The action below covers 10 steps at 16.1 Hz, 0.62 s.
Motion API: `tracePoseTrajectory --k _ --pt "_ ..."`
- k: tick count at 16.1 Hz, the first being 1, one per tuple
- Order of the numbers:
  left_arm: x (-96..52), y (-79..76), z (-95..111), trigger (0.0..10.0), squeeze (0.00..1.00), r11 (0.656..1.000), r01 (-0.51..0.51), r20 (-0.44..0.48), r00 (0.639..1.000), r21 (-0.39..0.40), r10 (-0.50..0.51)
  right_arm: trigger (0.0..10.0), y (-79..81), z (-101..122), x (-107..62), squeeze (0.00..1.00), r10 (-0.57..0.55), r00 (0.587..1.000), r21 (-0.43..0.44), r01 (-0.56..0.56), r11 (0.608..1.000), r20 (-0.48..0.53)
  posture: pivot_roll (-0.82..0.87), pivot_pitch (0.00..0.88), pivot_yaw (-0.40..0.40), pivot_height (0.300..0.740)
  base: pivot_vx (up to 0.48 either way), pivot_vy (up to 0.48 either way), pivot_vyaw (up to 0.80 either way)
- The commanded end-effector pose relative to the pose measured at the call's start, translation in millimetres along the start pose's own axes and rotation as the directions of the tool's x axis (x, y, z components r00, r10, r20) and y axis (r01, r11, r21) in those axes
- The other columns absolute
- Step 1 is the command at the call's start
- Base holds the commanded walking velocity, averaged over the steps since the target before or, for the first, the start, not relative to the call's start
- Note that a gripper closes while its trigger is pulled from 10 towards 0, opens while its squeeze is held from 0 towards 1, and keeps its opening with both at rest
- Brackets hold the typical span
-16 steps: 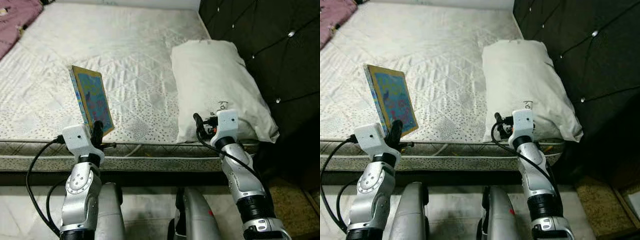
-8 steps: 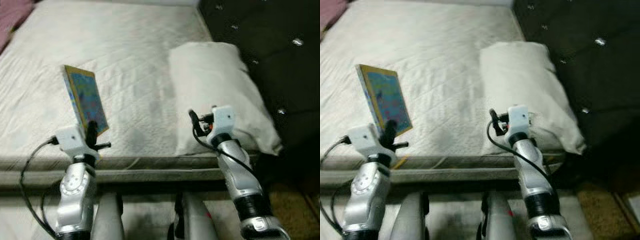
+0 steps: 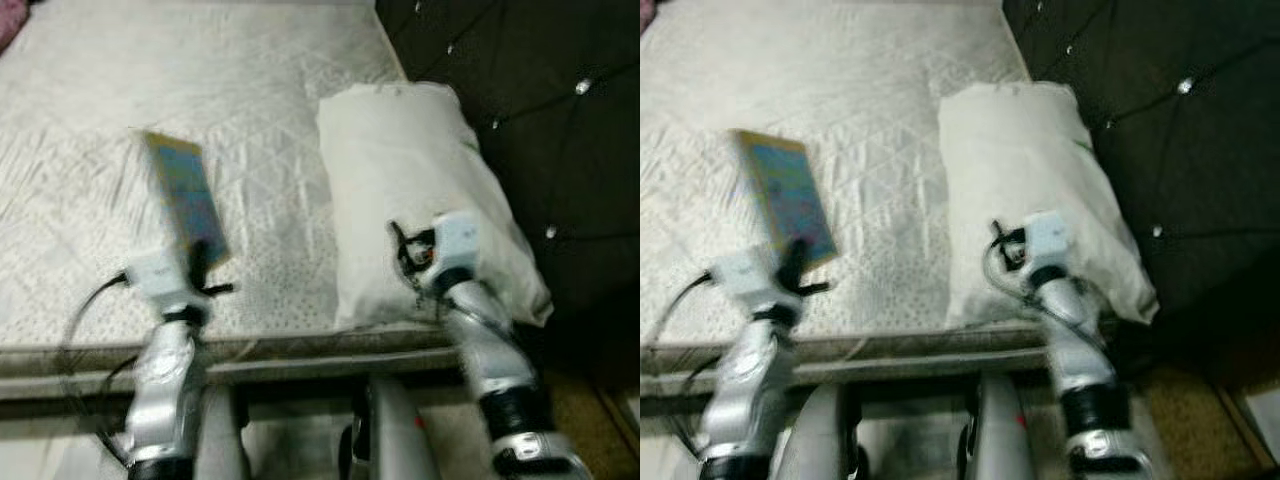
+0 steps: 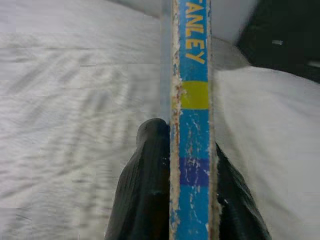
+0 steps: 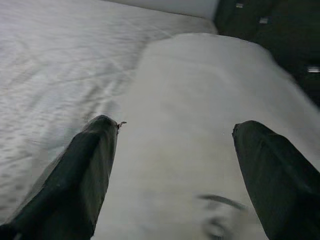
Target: Clean up the room
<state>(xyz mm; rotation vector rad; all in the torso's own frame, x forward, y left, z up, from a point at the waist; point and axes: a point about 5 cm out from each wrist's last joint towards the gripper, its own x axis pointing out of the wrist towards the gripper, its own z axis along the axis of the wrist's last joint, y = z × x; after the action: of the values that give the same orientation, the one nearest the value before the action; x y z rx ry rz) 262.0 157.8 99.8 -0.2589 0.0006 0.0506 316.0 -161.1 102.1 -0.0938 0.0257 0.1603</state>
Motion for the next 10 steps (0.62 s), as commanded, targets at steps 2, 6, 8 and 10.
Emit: tracePoseTrajectory --k 2,6,8,10 --pt "2.9 5.8 6 10.0 0.0 1.0 -0.019 0.019 1.0 -0.001 0.019 10.0 3.6 -2 -0.1 0.0 0.003 1.0 0.009 -0.003 1.0 -0.005 -0.04 0.097 -0.066 0.615 0.0 0.0 0.0" --pt "19.5 -1.0 3 10.0 0.0 0.998 -0.037 -0.018 0.999 -0.058 0.036 10.0 0.0 -1 -2.5 0.0 -0.002 1.0 -0.002 0.002 1.0 -0.001 -0.07 0.102 -0.06 0.57 0.0 0.0 0.0" --pt "22.3 -3.7 2 10.0 0.0 0.996 -0.046 -0.028 0.999 -0.082 0.044 10.0 -1.8 0 -3.0 0.0 -0.006 1.0 -0.007 0.006 1.0 0.0 -0.07 0.103 -0.06 0.55 0.0 0.0 0.0" --pt "24.8 -8.3 -3 10.0 0.0 0.988 -0.054 -0.056 0.997 -0.143 0.046 10.0 -4.5 0 -3.9 0.0 -0.013 1.0 -0.014 0.013 1.0 0.001 -0.08 0.105 -0.06 0.545 0.0 0.0 0.0"
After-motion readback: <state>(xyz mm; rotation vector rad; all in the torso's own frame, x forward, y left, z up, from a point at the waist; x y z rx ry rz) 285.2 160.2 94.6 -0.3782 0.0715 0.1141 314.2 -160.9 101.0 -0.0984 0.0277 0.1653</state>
